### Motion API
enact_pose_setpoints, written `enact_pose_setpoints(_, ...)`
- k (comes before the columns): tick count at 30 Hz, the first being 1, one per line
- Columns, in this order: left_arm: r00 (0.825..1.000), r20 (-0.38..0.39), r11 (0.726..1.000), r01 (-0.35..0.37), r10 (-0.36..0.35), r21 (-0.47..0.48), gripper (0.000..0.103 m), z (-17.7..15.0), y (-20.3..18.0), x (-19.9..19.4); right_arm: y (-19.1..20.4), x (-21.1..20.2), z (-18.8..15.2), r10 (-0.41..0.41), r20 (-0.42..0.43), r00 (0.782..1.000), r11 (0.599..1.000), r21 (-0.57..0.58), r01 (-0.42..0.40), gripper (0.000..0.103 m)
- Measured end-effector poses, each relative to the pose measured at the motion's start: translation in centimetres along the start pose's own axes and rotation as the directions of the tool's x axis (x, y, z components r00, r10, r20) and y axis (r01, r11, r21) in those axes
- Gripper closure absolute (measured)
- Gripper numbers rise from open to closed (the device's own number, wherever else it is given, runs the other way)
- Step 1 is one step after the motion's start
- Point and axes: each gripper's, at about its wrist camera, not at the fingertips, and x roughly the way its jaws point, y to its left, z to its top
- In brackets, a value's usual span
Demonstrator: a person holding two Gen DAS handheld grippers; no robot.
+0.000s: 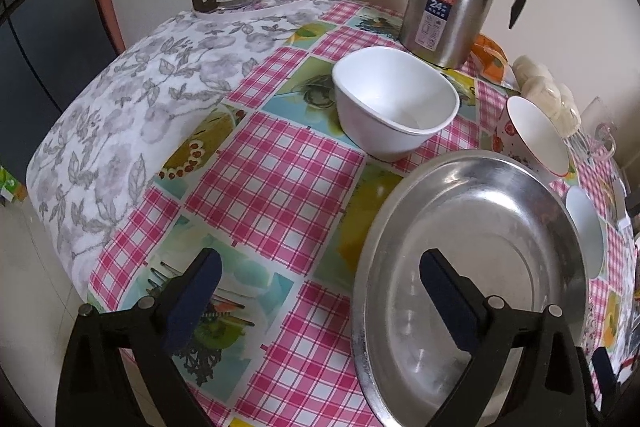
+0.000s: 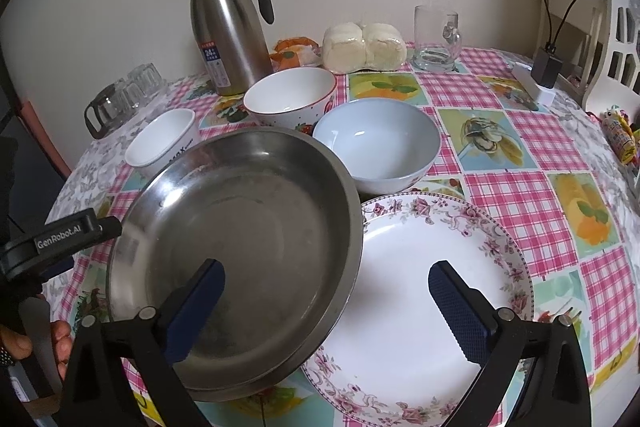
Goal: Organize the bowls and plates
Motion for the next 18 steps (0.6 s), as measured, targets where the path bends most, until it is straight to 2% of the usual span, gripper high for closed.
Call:
enact_pose_setpoints(7,0.999,0.051,0.998,0.009,-0.012,0.063,0.004,-0.1,-1.4,-1.3,-0.8,-0.8,0.2,0.033,0.020,0.999,0.999,0.034,-0.034,0.000)
enact_pose_setpoints(10,0.995,0.087,0.993,0.036,-0.046,0.110,0.004,-0.2,-2.6,-2.3,-1.5,-1.5,0.4,0.061,0.036,0.998,0.997,0.052,-0.062,0.000)
enact_pose_setpoints(14,0.984,0.151,0.986,0.075,-0.097,0.146,0.004,-0.5,-4.3,-4.0,-2.8,-2.8,0.8,0.056,0.062,0.996,0.996,0.068,-0.060,0.000)
enact_pose_setpoints(18,0.962,0.227,0.976,0.113,-0.154,0.186,0.004,-0.7,-5.9,-6.0,-4.8,-4.3,1.2,0.028,0.098,0.995,0.996,0.085,-0.037,0.000)
